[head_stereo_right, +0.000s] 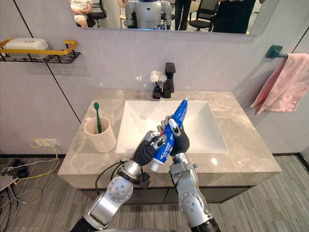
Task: Organize washtable
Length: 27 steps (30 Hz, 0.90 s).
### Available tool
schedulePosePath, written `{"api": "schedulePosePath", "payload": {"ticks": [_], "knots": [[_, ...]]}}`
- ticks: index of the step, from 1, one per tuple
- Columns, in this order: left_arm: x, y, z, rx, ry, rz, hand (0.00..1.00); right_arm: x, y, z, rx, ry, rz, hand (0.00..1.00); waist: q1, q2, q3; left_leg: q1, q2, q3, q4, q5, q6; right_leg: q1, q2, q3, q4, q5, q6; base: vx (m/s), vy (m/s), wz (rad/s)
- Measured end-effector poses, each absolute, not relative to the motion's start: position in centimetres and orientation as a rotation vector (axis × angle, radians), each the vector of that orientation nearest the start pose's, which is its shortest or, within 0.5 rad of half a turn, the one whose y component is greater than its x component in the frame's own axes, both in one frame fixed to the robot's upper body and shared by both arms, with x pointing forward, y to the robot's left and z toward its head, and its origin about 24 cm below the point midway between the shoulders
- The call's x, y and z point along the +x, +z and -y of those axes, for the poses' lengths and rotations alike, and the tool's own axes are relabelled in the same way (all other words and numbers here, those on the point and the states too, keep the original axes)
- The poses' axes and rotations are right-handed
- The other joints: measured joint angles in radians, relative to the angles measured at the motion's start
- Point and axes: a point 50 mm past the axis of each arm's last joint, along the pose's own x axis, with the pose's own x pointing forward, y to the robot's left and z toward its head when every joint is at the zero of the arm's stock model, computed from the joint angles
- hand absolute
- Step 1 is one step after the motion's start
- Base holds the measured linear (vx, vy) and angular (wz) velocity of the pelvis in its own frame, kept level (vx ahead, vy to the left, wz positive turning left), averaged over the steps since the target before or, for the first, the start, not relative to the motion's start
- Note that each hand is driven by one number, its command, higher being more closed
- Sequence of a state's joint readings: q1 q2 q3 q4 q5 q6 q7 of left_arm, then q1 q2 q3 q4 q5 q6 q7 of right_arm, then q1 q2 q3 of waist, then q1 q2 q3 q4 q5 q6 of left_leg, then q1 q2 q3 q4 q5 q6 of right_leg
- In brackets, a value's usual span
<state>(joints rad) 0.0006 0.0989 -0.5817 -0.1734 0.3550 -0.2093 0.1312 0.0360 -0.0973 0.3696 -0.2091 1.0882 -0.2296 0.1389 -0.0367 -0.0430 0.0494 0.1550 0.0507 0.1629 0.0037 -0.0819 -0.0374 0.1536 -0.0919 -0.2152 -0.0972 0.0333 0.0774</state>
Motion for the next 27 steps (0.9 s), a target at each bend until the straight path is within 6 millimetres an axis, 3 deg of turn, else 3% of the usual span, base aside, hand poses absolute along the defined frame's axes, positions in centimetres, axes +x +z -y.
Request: {"api": "schedulePosePath", "payload": {"ticks": [3, 4, 13, 18, 23, 27], "knots": [[20.7, 8.9, -3.0, 0.3, -0.466, 0.459, 1.0, 23.1, 9.2, 9.4, 1.031, 0.407, 0.227, 1.0, 0.001, 0.0, 0.0, 0.0, 0.0, 0.0, 0.0, 0.0, 0.0, 0.0, 0.0, 0.0, 0.0, 0.0, 0.0, 0.0, 0.0, 0.0], [20.8, 8.9, -3.0, 0.3, -0.464, 0.46, 0.0, 23.1, 9.3, 9.5, 1.017, 0.406, 0.233, 1.0, 0.001, 0.0, 0.0, 0.0, 0.0, 0.0, -0.001, 0.0, 0.0, 0.0, 0.0, 0.0, 0.0, 0.0, 0.0, 0.0, 0.0, 0.0], [21.0, 10.1, -3.8, 0.279, -0.418, 0.508, 0.0, 23.2, 12.0, 11.5, 0.891, 0.363, 0.377, 1.0, 0.008, 0.0, 0.0, -0.001, 0.0, 0.0, -0.003, 0.0, 0.0, -0.001, 0.001, 0.0, 0.0, 0.0, 0.0, 0.0, 0.0, 0.0], [21.2, 12.2, -6.3, 0.245, -0.287, 0.577, 0.0, 23.5, 15.7, 14.0, 0.812, 0.317, 0.597, 1.0, 0.012, 0.0, 0.0, -0.002, 0.0, -0.011, -0.003, 0.0, 0.0, -0.001, 0.0, -0.004, 0.0, 0.0, 0.0, 0.0, 0.0, 0.02], [20.9, 14.8, -8.4, 0.232, -0.166, 0.695, 0.0, 23.5, 16.1, 14.9, 0.743, 0.291, 0.626, 1.0, 0.023, -0.001, 0.001, -0.003, -0.002, -0.024, -0.006, 0.004, -0.001, 0.003, -0.001, -0.017, 0.0, -0.001, 0.0, 0.0, -0.002, 0.07], [20.7, 15.6, -11.9, 0.274, 0.003, 0.719, 0.0, 23.5, 16.1, 15.1, 0.711, 0.281, 0.632, 1.0, 0.024, -0.001, 0.001, -0.001, -0.002, -0.031, -0.006, 0.006, -0.002, 0.012, 0.0, -0.031, -0.001, -0.001, 0.0, -0.02, -0.008, 0.1]]}}
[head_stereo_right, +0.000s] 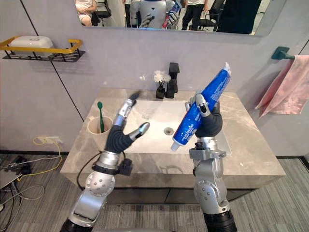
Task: Organize washtable
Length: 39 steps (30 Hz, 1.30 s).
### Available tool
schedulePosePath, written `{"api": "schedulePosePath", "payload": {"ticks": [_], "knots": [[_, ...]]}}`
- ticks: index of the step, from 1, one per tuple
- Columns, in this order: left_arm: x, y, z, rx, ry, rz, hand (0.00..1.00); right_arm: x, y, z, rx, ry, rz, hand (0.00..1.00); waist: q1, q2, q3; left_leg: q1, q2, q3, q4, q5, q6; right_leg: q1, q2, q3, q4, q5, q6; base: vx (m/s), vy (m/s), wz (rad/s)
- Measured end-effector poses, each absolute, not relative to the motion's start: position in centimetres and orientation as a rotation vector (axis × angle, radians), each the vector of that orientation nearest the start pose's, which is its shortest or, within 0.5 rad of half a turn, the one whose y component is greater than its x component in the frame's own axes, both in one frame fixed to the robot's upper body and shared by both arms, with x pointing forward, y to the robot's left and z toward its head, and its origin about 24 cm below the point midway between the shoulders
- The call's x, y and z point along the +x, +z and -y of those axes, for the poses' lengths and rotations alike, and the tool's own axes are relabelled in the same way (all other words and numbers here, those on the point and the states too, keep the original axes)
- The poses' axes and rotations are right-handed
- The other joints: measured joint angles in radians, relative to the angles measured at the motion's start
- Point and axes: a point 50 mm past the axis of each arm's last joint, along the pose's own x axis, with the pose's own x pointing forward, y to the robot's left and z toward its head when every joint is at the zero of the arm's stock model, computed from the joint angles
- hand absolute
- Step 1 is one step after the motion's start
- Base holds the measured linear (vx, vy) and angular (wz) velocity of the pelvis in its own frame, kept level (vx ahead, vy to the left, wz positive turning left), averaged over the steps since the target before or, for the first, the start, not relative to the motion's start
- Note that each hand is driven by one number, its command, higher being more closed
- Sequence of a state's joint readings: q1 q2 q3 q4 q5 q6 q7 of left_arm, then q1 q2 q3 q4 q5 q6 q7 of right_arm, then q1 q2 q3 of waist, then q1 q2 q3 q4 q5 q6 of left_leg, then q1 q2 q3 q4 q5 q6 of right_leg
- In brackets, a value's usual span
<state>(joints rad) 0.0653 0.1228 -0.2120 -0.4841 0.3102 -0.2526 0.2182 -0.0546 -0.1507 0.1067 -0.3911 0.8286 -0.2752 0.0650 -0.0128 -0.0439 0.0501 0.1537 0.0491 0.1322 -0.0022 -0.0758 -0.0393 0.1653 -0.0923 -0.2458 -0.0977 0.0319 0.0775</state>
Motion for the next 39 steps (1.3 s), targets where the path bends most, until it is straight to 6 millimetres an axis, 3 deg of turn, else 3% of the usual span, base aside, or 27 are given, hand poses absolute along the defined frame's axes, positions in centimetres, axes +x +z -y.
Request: {"api": "schedulePosePath", "payload": {"ticks": [4, 8, 11, 12, 14, 16, 22, 28, 31, 39], "knots": [[20.2, 14.9, -18.3, 0.349, 0.313, 0.646, 0.0, 23.5, 16.5, 16.4, 0.653, 0.232, 0.668, 1.0, 0.006, -0.01, 0.006, 0.0, -0.001, -0.012, -0.01, 0.008, -0.001, 0.004, 0.0, -0.008, 0.0, 0.0, -0.001, -0.05, -0.01, 0.06], [19.5, 13.7, -22.7, 0.401, 0.52, 0.557, 0.0, 23.4, 16.8, 17.5, 0.616, 0.189, 0.693, 1.0, 0.025, -0.02, 0.005, 0.004, -0.002, -0.02, -0.043, 0.026, -0.001, 0.002, 0.001, -0.025, -0.001, -0.002, -0.003, -0.04, -0.012, 0.12], [18.8, 11.2, -25.5, 0.405, 0.641, 0.418, 0.0, 23.4, 16.8, 17.7, 0.609, 0.183, 0.696, 1.0, 0.036, -0.021, 0.005, 0.014, -0.003, -0.021, -0.053, 0.033, -0.001, 0.002, 0.0, -0.026, -0.001, -0.002, -0.003, 0.0, 0.0, 0.0], [18.2, 9.4, -26.7, 0.388, 0.7, 0.32, 0.0, 23.4, 16.8, 17.8, 0.606, 0.177, 0.695, 1.0, 0.039, -0.021, 0.005, 0.013, -0.004, -0.021, -0.054, 0.033, -0.001, 0.002, -0.001, -0.027, -0.001, -0.002, -0.002, 0.0, 0.0, 0.0], [17.6, 7.3, -27.7, 0.351, 0.744, 0.207, 0.0, 23.4, 16.8, 18.2, 0.601, 0.16, 0.703, 1.0, 0.044, -0.021, 0.004, 0.013, -0.005, -0.021, -0.056, 0.033, -0.001, 0.001, -0.002, -0.027, -0.001, -0.003, -0.002, 0.0, 0.0, 0.0], [17.1, 5.7, -28.3, 0.323, 0.772, 0.134, 0.0, 23.4, 16.9, 18.6, 0.597, 0.147, 0.708, 1.0, 0.05, -0.022, 0.005, 0.013, -0.007, -0.021, -0.059, 0.033, -0.001, -0.001, -0.004, -0.028, -0.001, -0.004, -0.001, 0.0, 0.0, 0.0], [14.3, -1.5, -29.1, 0.205, 0.809, -0.22, 0.0, 23.5, 16.5, 19.1, 0.602, 0.109, 0.705, 1.0, 0.053, -0.023, 0.004, 0.009, -0.016, -0.025, -0.067, 0.034, 0.001, -0.007, -0.015, -0.033, -0.001, -0.006, 0.003, 0.0, 0.002, 0.01], [11.7, -7.5, -27.5, 0.12, 0.762, -0.527, 0.0, 23.7, 16.0, 19.0, 0.606, 0.091, 0.687, 1.0, 0.054, -0.03, 0.004, -0.004, -0.018, -0.045, -0.067, 0.036, 0.003, -0.012, -0.016, -0.056, 0.0, -0.007, 0.005, 0.0, -0.006, 0.09], [10.5, -9.6, -26.5, 0.092, 0.709, -0.644, 0.0, 23.9, 15.6, 18.9, 0.602, 0.062, 0.67, 1.0, 0.055, -0.035, 0.007, -0.006, -0.018, -0.049, -0.067, 0.035, 0.003, -0.012, -0.016, -0.06, 0.0, -0.011, 0.007, -0.02, -0.011, 0.04], [9.9, -12.1, -23.7, 0.073, 0.553, -0.777, 0.0, 23.8, 15.7, 18.3, 0.547, 0.038, 0.676, 1.0, 0.054, -0.049, 0.014, -0.018, -0.02, -0.067, -0.063, 0.035, 0.003, -0.012, -0.018, -0.081, 0.0, -0.018, 0.011, -0.02, -0.01, 0.07]]}}
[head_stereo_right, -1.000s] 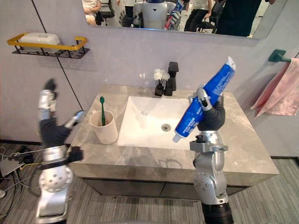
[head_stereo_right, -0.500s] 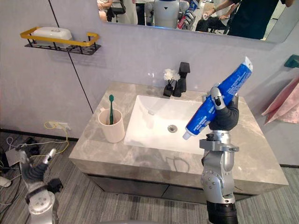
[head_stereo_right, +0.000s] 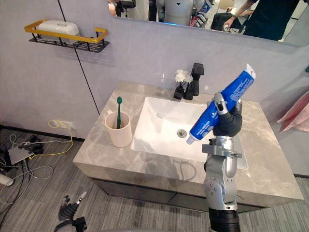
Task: Organize washtable
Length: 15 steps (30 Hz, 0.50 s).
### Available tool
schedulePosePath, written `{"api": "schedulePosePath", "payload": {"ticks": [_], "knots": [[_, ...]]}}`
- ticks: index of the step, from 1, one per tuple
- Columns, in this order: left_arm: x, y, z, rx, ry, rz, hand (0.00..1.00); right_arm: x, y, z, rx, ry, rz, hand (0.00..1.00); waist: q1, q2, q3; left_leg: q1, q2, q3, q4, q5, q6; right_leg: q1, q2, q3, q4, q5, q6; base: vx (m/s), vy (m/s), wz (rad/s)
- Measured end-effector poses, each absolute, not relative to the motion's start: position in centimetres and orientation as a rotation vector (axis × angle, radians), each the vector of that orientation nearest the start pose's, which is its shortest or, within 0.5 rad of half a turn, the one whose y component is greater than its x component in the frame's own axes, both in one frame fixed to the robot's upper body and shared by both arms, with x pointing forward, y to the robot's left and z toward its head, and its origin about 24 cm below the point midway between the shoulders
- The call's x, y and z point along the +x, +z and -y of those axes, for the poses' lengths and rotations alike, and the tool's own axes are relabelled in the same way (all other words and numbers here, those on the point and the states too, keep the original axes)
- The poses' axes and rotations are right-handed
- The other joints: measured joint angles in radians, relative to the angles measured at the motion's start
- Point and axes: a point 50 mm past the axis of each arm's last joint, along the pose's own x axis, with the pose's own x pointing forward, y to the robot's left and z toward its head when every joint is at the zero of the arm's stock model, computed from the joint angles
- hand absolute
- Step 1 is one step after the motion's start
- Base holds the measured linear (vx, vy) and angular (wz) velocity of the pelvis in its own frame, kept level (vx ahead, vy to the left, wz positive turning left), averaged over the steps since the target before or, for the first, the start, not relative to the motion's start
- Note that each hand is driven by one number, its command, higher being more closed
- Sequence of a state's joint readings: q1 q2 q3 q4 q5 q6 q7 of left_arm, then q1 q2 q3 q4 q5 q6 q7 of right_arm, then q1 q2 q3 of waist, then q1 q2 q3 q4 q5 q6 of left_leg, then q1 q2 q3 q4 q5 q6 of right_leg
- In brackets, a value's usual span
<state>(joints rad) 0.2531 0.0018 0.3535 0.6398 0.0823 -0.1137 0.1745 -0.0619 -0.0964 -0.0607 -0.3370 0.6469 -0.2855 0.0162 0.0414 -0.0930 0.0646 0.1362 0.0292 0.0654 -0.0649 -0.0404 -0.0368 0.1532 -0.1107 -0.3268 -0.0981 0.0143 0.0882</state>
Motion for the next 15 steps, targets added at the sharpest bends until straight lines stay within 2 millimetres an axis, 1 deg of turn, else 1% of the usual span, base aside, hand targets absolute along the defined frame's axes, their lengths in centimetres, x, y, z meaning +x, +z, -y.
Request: {"api": "schedulePosePath", "payload": {"ticks": [3, 5, 11, 13, 15], "knots": [[9.8, -12.7, -22.7, 0.076, 0.504, -0.809, 0.0, 23.8, 15.7, 18.2, 0.534, 0.004, 0.68, 1.0, 0.001, 0.0, 0.001, -0.001, -0.002, -0.004, 0.0, 0.0, 0.0, 0.001, -0.002, -0.003, 0.0, -0.002, 0.002, -0.01, -0.003, 0.05], [9.8, -12.9, -22.4, 0.08, 0.488, -0.821, 0.0, 23.8, 15.8, 18.1, 0.524, -0.007, 0.687, 1.0, 0.002, 0.0, 0.002, -0.002, -0.003, -0.006, 0.0, 0.0, 0.0, 0.0, -0.002, -0.004, 0.0, -0.003, 0.003, 0.0, 0.0, 0.0], [9.8, -13.5, -21.2, 0.096, 0.416, -0.853, 0.0, 24.6, 17.5, 16.0, 0.489, 0.042, 0.737, 1.0, 0.003, 0.0, 0.009, -0.002, -0.003, -0.008, 0.0, 0.0, 0.0, -0.001, -0.004, -0.006, 0.009, -0.008, 0.004, -0.02, -0.003, 0.01], [9.9, -13.5, -20.8, 0.113, 0.37, -0.856, 0.0, 24.8, 18.2, 15.2, 0.465, 0.057, 0.76, 1.0, 0.007, -0.003, 0.012, -0.002, -0.005, -0.011, 0.001, 0.0, 0.0, -0.001, -0.006, -0.011, 0.012, -0.01, 0.005, -0.03, -0.002, 0.05], [10.1, -13.5, -20.6, 0.119, 0.36, -0.851, 0.0, 24.9, 18.7, 14.7, 0.453, 0.067, 0.776, 1.0, 0.01, -0.004, 0.013, -0.003, -0.006, -0.012, 0.001, 0.0, 0.0, -0.001, -0.008, -0.012, 0.013, -0.01, 0.006, -0.03, 0.002, 0.04]]}}
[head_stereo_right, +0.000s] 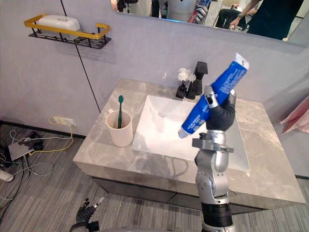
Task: Organize washtable
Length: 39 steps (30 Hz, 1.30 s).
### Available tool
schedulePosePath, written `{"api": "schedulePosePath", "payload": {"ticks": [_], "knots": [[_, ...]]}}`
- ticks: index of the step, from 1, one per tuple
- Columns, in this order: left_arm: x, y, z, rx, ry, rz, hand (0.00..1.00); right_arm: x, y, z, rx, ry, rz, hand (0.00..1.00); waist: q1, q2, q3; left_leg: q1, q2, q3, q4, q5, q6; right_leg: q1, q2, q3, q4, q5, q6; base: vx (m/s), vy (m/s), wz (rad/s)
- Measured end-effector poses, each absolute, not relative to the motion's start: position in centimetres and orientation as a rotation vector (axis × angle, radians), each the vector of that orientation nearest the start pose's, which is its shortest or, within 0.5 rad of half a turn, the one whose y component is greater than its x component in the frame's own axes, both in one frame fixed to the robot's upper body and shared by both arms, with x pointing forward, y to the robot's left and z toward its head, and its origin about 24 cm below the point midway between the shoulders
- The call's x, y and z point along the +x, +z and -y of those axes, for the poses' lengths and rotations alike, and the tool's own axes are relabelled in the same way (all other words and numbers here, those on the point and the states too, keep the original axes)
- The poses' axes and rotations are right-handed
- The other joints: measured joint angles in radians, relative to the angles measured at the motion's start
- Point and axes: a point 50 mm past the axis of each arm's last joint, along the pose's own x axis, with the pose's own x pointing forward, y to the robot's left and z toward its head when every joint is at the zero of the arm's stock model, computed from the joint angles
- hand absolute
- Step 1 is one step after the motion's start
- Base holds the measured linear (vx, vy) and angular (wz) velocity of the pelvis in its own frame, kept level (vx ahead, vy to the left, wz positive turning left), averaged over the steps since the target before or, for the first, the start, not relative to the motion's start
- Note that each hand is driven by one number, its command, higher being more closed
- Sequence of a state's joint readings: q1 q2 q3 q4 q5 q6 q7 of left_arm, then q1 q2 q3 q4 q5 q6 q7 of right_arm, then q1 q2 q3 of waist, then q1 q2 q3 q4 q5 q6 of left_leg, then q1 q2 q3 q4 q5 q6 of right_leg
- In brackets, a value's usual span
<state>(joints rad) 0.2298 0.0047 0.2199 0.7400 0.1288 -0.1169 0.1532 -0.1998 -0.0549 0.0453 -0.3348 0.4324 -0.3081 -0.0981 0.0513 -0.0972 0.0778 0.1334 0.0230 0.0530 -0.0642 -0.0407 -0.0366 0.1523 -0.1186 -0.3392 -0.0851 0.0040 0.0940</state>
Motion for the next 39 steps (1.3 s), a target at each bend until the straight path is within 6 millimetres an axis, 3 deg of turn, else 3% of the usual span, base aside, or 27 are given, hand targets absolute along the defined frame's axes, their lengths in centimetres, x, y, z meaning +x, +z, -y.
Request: {"api": "schedulePosePath", "payload": {"ticks": [14, 18, 23, 28, 39], "knots": [[11.8, -13.2, -19.5, 0.204, 0.211, -0.799, 0.0, 27.9, 21.0, 10.1, 0.372, 0.151, 0.806, 1.0, 0.05, -0.007, 0.016, -0.04, -0.011, -0.038, 0.012, 0.001, 0.001, -0.015, -0.014, -0.048, 0.015, -0.012, 0.011, -0.01, -0.003, 0.1], [12.6, -13.0, -19.2, 0.223, 0.183, -0.781, 0.0, 28.0, 21.7, 8.4, 0.337, 0.218, 0.826, 1.0, 0.073, -0.011, 0.037, -0.051, -0.012, -0.048, 0.018, 0.001, 0.001, -0.017, -0.014, -0.059, 0.015, -0.013, 0.01, -0.02, -0.009, 0.07], [12.8, -12.9, -19.0, 0.234, 0.163, -0.763, 0.0, 28.6, 21.9, 6.8, 0.266, 0.251, 0.825, 1.0, 0.079, -0.012, 0.042, -0.07, -0.014, -0.071, 0.029, 0.001, 0.001, -0.019, -0.015, -0.079, 0.016, -0.014, 0.01, -0.03, -0.008, 0.16], [13.4, -12.7, -18.8, 0.237, 0.151, -0.743, 0.0, 28.8, 22.6, 6.4, 0.218, 0.234, 0.855, 1.0, 0.1, -0.013, 0.062, -0.087, -0.014, -0.081, 0.032, 0.001, 0.001, -0.021, -0.015, -0.099, 0.016, -0.02, 0.005, -0.05, -0.013, 0.08], [14.2, -12.5, -18.7, 0.27, 0.115, -0.724, 0.0, 29.9, 23.4, 4.5, 0.023, 0.196, 0.889, 1.0, 0.113, -0.008, 0.086, -0.109, -0.016, -0.097, 0.046, 0.001, 0.001, -0.037, -0.017, -0.126, 0.028, -0.026, 0.004, 0.01, 0.003, 0.06]]}}
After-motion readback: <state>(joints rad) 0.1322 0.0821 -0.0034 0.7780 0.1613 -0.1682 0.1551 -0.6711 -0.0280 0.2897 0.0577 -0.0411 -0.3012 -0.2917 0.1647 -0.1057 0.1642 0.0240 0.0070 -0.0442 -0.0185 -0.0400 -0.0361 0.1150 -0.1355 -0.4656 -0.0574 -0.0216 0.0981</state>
